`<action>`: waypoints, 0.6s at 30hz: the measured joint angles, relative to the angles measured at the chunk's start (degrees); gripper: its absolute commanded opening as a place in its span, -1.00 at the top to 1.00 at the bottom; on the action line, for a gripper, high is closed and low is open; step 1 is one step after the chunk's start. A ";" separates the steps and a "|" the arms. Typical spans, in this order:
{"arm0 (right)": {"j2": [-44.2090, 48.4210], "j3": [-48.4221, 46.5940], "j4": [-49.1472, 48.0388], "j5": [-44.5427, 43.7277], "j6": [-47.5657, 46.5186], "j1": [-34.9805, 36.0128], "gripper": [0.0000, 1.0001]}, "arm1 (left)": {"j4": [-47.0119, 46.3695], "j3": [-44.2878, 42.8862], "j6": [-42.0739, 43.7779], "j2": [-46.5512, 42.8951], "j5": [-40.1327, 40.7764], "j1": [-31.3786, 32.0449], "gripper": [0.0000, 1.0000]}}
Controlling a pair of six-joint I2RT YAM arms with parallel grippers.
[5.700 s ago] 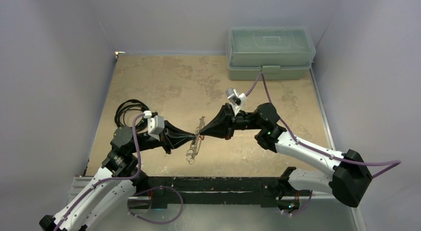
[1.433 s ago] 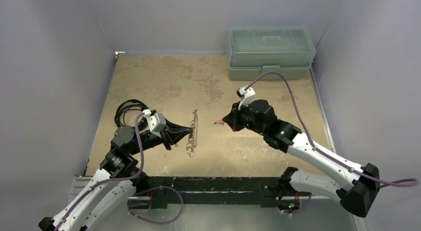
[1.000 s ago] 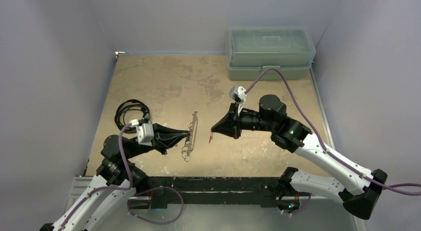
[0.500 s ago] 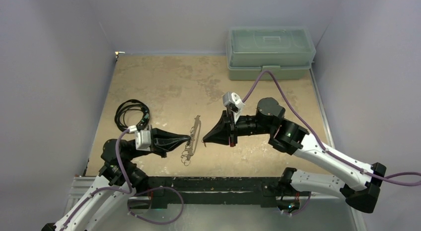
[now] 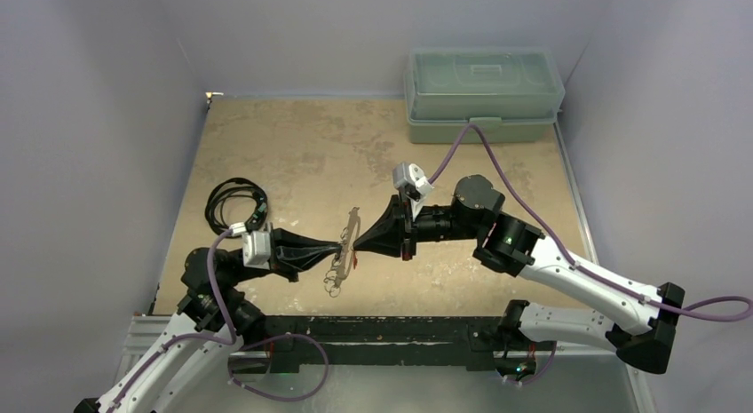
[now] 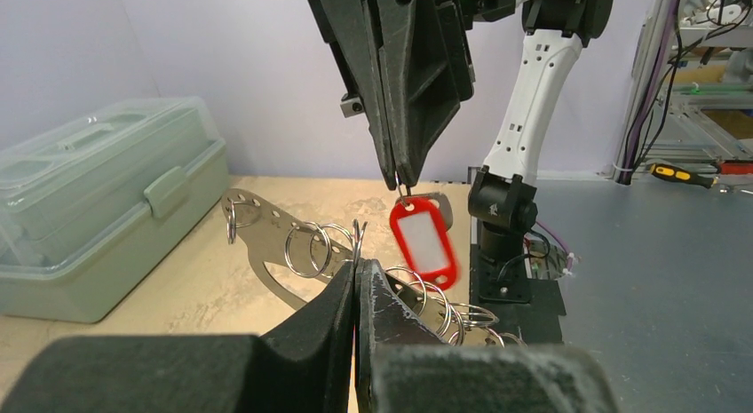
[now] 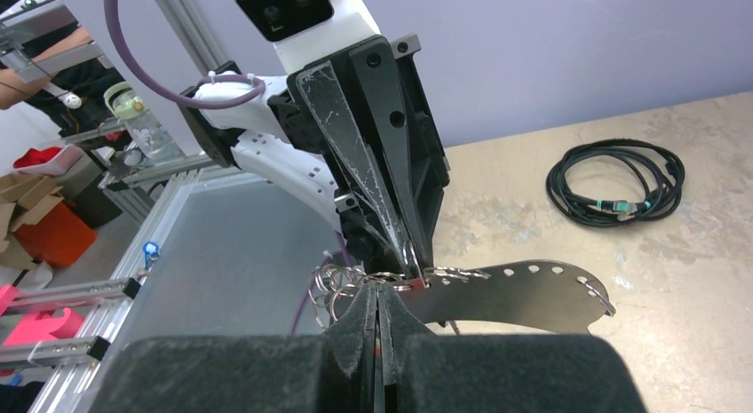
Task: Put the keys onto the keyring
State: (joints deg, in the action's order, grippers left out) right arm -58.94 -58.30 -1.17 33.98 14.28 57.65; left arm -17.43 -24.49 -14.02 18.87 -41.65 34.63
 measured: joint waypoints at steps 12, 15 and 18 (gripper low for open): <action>-1.49 -0.31 -1.99 -4.98 0.00 0.87 1.00 | 2.12 -0.02 -0.33 1.42 0.11 0.00 1.00; -2.16 -0.31 -2.01 -5.92 0.00 1.20 1.00 | 2.32 -0.02 -0.33 1.42 0.17 0.00 1.00; -2.60 -0.31 -2.05 -6.51 0.00 1.46 1.00 | 2.69 -0.04 -0.35 1.40 0.44 0.00 1.00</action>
State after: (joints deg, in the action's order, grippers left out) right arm -61.54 -58.61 -3.22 27.46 14.28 59.11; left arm -14.74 -24.53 -14.37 20.27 -41.21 34.63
